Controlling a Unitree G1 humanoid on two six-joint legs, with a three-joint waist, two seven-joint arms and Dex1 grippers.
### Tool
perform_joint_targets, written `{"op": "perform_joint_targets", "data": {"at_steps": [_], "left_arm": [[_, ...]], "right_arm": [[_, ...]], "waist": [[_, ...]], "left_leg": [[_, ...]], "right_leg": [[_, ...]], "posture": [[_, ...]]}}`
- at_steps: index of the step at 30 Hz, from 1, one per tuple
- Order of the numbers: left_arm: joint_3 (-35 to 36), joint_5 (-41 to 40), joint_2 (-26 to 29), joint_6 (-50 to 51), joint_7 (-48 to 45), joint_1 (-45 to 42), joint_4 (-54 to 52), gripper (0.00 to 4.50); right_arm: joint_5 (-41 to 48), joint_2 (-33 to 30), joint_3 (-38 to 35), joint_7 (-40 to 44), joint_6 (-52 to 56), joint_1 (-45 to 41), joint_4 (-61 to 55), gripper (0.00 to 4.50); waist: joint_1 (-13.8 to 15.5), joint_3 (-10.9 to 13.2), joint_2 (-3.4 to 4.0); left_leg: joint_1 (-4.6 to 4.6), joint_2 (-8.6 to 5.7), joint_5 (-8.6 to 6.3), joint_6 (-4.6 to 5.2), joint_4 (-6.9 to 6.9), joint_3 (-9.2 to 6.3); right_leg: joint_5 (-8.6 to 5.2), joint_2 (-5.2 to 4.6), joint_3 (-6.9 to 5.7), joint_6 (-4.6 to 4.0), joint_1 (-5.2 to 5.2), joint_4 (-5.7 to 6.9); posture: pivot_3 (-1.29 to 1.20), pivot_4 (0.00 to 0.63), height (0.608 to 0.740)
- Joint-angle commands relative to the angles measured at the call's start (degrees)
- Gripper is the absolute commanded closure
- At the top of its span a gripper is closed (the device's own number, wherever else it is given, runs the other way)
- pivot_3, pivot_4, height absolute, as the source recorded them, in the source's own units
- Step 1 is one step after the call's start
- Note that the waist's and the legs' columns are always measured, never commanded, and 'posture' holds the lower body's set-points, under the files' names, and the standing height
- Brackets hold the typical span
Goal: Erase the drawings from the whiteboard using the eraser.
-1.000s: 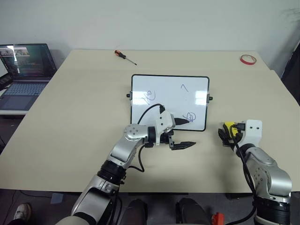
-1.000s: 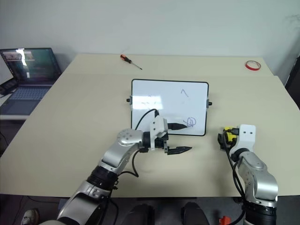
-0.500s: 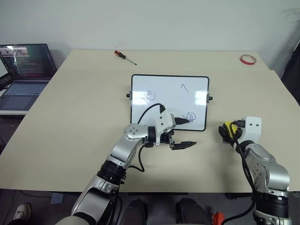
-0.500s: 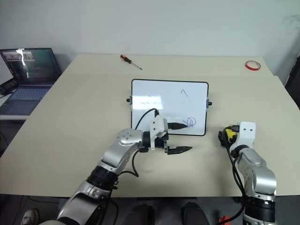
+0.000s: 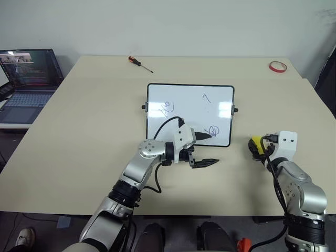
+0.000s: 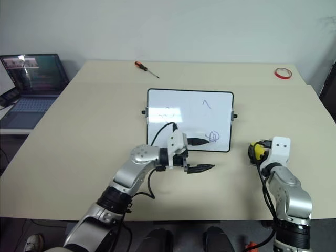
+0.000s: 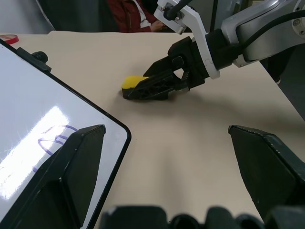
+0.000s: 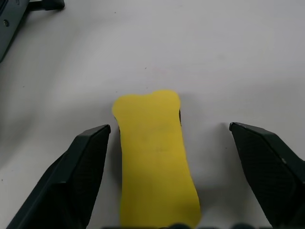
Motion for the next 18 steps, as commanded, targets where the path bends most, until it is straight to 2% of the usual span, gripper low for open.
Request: {"op": "perform_joint_targets", "data": {"at_steps": [1,6,7,18], "left_arm": [[0.3,-0.3,-0.1,-0.2,-0.2,-0.6,-2.2,0.0],[0.3,-0.4,-0.1,0.4,-0.3,-0.8,-2.2,0.0],[0.3,-0.4,-0.1,0.5,-0.3,-0.8,-2.2,0.0],[0.8,0.0,0.3,0.5,0.5,-0.5,-2.9,0.0]], "right_arm": [[1.2,0.2,-1.4,-0.1,-1.5,-0.2,-1.5,1.33],[1.5,0.4,-1.6,-0.5,-1.4,-0.5,-1.3,3.13],[1.6,0.4,-1.5,-0.5,-1.4,-0.5,-1.3,3.29],[0.5,-0.4,-0.4,-0.9,-2.8,-0.7,-1.3,3.3]], "waist": [[0.0,0.0,0.0],[0.0,0.0,0.0],[0.0,0.0,0.0],[0.0,0.0,0.0]], "left_leg": [[0.0,0.0,0.0,0.0,0.0,0.0],[0.0,0.0,0.0,0.0,0.0,0.0],[0.0,0.0,0.0,0.0,0.0,0.0],[0.0,0.0,0.0,0.01,0.0,0.0]], "right_leg": [[0.0,0.0,0.0,0.0,0.0,0.0],[0.0,0.0,0.0,0.0,0.0,0.0],[0.0,0.0,0.0,0.0,0.0,0.0],[0.0,0.0,0.0,0.0,0.0,0.01]], "posture": [[0.0,0.15,0.74],[0.0,0.15,0.74],[0.0,0.15,0.74],[0.0,0.15,0.74]]}}
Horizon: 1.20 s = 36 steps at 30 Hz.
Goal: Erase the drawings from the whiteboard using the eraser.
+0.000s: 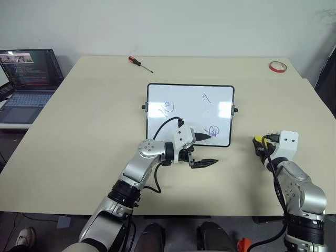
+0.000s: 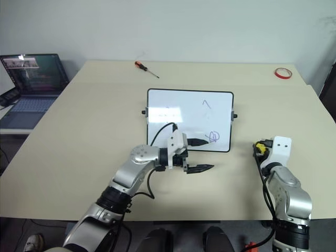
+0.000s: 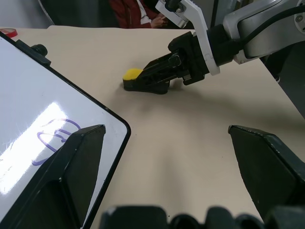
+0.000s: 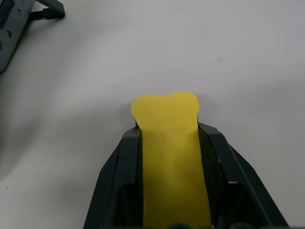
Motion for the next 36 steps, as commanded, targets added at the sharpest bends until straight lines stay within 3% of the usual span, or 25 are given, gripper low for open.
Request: {"op": "perform_joint_targets", "data": {"at_steps": [1,8,19,31,36], "left_arm": [[0.9,0.1,0.1,-0.7,1.1,-0.5,-3.2,0.0],[3.4,3.7,0.4,-1.8,9.5,0.2,-6.5,0.0],[9.0,8.4,-1.1,-3.7,27.0,9.4,-11.3,0.0],[8.9,9.1,-2.8,-8.5,29.7,9.5,-5.9,0.0],[9.0,9.1,-3.2,-9.8,29.2,7.3,-3.6,0.0]], "right_arm": [[-0.8,-1.1,0.3,0.3,-3.1,-0.2,-1.9,3.3],[-2.7,-1.4,2.5,1.1,-9.0,1.3,-4.0,3.3],[-5.2,-1.4,5.7,1.3,-15.7,1.4,-5.0,3.3],[-9.9,-0.2,12.5,2.2,-25.4,-8.5,2.7,3.3],[-11.3,1.6,15.4,3.2,-30.5,-15.9,11.7,3.3]], "waist": [[0.0,0.0,0.0],[0.0,0.0,0.0],[0.0,0.0,0.01],[0.0,0.0,0.01],[-0.1,0.0,0.01]], "left_leg": [[0.0,0.0,0.0,0.0,0.0,0.0],[0.0,0.0,0.0,0.0,0.0,0.01],[0.02,0.02,0.0,0.0,0.0,0.03],[0.02,0.0,0.01,-0.01,0.03,0.02],[0.04,0.0,0.01,0.0,0.05,0.05]], "right_leg": [[0.0,0.0,0.0,0.0,0.0,0.0],[0.0,0.0,0.01,0.0,-0.01,0.0],[0.0,-0.03,0.05,0.0,-0.03,0.04],[0.0,-0.03,0.01,0.0,-0.04,0.09],[0.0,-0.03,0.03,0.0,-0.04,0.13]], "posture": [[0.0,0.15,0.74],[0.0,0.15,0.74],[0.0,0.15,0.74],[0.0,0.15,0.74],[0.0,0.15,0.74]]}}
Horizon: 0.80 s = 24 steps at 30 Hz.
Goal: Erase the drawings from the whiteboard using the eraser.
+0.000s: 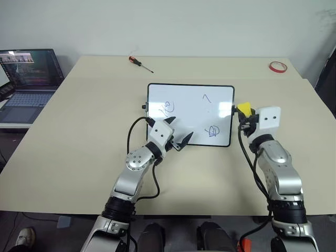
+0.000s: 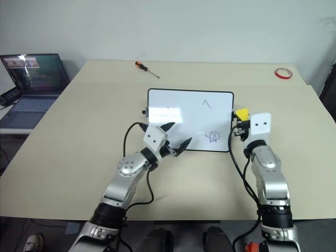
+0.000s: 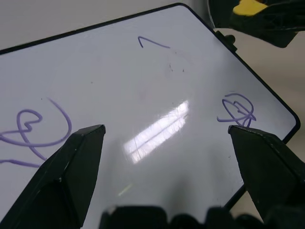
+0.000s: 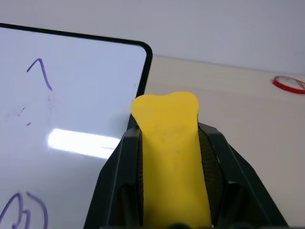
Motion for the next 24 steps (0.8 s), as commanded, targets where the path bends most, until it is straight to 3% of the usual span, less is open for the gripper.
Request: {"op": "perform_joint_targets", "data": {"at_steps": [1,14,24], "left_arm": [[0.0,0.0,-0.5,-2.3,-0.1,-2.2,0.5,0.0],[-0.1,0.1,-0.3,-3.0,-0.2,-3.0,0.9,0.0],[-0.1,0.1,-0.1,-2.7,-0.4,-4.2,1.1,0.0]], "right_arm": [[-1.1,1.1,1.5,0.6,-4.9,-4.6,4.2,3.3],[-2.5,4.2,3.4,1.9,-14.8,-15.1,19.3,3.3],[-2.3,7.1,5.2,3.1,-17.0,-16.7,25.4,3.3]], "waist": [[0.0,0.0,0.0],[-0.1,0.0,0.0],[-0.5,0.0,0.0]], "left_leg": [[0.0,0.01,0.0,0.0,0.0,0.0],[-0.06,0.01,0.01,0.0,0.0,0.03],[-0.05,0.01,0.01,-0.01,0.02,0.04]], "right_leg": [[0.0,0.0,0.0,0.0,-0.01,0.02],[0.0,-0.23,0.01,0.0,-0.16,0.12],[0.0,-0.24,0.01,0.0,-0.17,0.17]], "posture": [[0.0,0.15,0.74],[0.0,0.15,0.74],[0.0,0.15,0.74]]}}
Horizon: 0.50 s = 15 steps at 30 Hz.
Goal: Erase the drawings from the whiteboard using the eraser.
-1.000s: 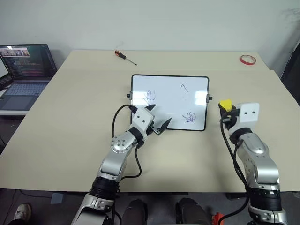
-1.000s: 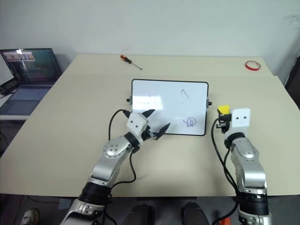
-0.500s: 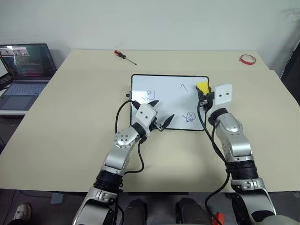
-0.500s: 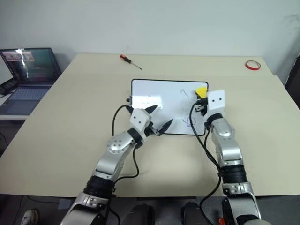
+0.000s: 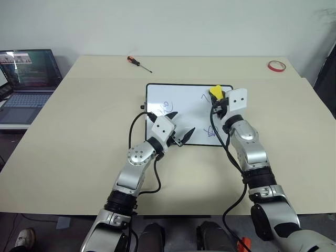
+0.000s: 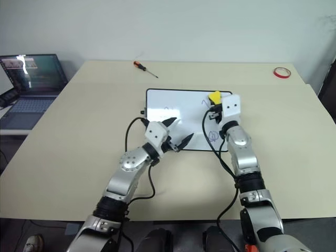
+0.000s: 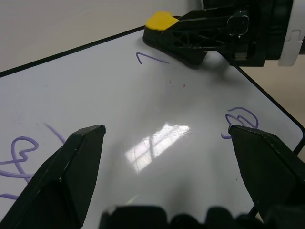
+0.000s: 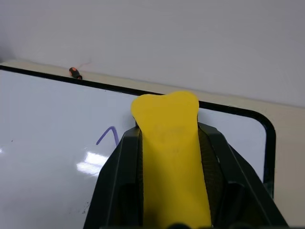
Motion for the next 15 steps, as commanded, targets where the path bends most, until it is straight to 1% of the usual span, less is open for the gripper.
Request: {"op": "perform_joint_targets", "data": {"at_steps": [1,6,11,15], "left_arm": [[-0.1,0.0,-0.2,-0.7,-0.3,-1.7,-1.4,0.0],[0.4,-0.2,0.0,-0.5,-0.2,-2.5,-1.1,0.0],[0.3,-0.2,0.1,-0.6,-0.1,-2.3,-1.0,0.0],[0.2,-0.1,0.1,-0.7,-0.2,-2.2,-0.8,0.0]], "right_arm": [[-0.1,1.0,1.0,1.1,-0.7,-0.6,0.0,3.3],[0.5,2.6,3.0,3.7,2.7,1.0,-1.2,3.3],[1.2,3.6,4.1,6.1,4.2,2.3,-3.8,3.3],[1.3,2.9,3.1,6.6,3.8,1.5,-3.5,3.3]], "waist": [[-0.2,0.0,0.0],[-0.9,0.0,0.02],[-1.0,0.0,0.02],[-0.9,0.0,0.02]], "left_leg": [[0.0,0.0,0.0,0.0,0.01,0.0],[0.04,0.01,0.01,0.0,0.02,-0.01],[0.08,0.02,0.01,0.0,0.03,-0.01],[0.07,0.01,0.02,0.0,0.04,-0.02]], "right_leg": [[0.0,0.0,0.0,0.0,0.0,0.02],[0.0,0.0,0.0,0.0,0.01,0.06],[0.0,0.0,0.01,0.0,0.03,0.09],[0.0,0.0,0.0,0.0,0.03,0.09]], "posture": [[0.0,0.15,0.74],[0.0,0.15,0.74],[0.0,0.15,0.74],[0.0,0.15,0.74]]}}
